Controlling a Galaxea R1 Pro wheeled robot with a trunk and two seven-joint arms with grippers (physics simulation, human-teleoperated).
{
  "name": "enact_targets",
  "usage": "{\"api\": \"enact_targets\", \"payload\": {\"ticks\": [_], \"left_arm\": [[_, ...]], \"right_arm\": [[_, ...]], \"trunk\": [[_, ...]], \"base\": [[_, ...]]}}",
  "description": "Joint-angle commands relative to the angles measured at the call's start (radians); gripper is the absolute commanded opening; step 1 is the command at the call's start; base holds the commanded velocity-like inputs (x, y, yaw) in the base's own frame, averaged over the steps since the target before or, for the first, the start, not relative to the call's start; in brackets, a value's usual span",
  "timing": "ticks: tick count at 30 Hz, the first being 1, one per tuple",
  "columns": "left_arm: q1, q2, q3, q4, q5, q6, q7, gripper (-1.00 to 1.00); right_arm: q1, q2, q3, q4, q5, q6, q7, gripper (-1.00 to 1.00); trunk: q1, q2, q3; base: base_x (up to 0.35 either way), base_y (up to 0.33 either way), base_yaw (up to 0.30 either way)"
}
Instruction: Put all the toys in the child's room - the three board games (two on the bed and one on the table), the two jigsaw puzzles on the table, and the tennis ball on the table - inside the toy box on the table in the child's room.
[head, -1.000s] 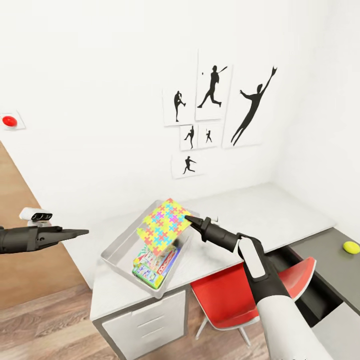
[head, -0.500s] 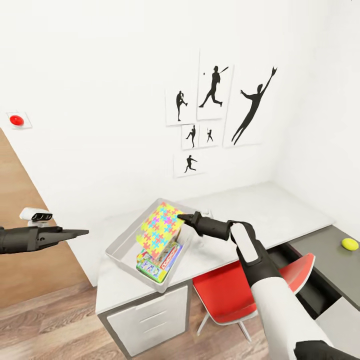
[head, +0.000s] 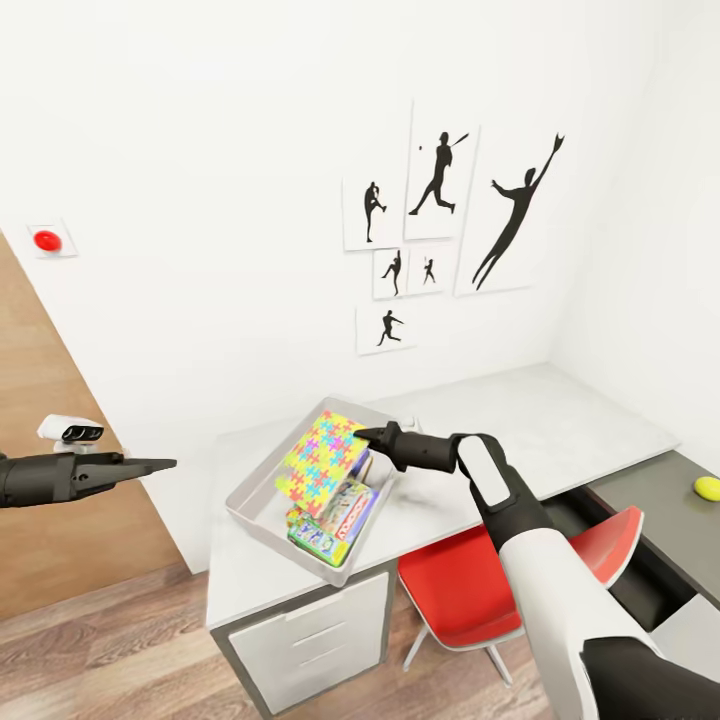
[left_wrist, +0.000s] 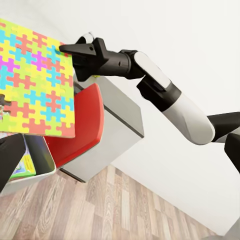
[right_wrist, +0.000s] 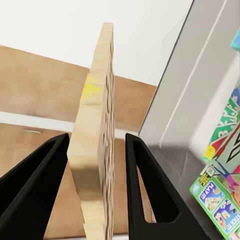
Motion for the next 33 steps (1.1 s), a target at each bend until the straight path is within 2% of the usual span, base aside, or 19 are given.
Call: {"api": "enact_targets", "payload": {"ticks": [1, 7, 14, 28, 33], "left_arm": [[-0.001, 0.001, 0.000, 0.000, 0.000, 0.011, -0.004, 1.00], [-0.001, 0.001, 0.000, 0.000, 0.000, 0.011, -0.004, 1.00], [-0.001, 0.000, -0.001, 0.000, 0.000, 0.011, -0.004, 1.00], [-0.001, 0.000, -0.001, 0.000, 0.000, 0.011, -0.004, 1.00], [-0.001, -0.001, -0.002, 0.000, -0.001, 0.011, -0.004, 1.00]], "right_arm": [[-0.001, 0.000, -0.001, 0.004, 0.008, 0.003, 0.010, -1.00], [-0.003, -0.008, -0.001, 0.031, 0.012, 0.004, 0.013, -1.00], [-0.005, -0.036, -0.001, 0.066, 0.014, 0.005, 0.014, -1.00], [-0.004, -0.043, 0.002, 0.079, 0.018, 0.006, 0.015, -1.00], [0.001, -0.060, 0.004, 0.081, 0.017, 0.006, 0.016, -1.00]], "trunk": [[0.001, -0.002, -0.002], [0.001, -0.002, -0.002], [0.001, -0.002, -0.002], [0.001, -0.002, -0.002], [0.001, -0.002, -0.002]], "base": [[0.001, 0.203, 0.000], [0.000, 0.119, 0.000], [0.056, 0.047, 0.000], [0.057, 0.010, 0.000], [0.008, 0.001, 0.000]]}}
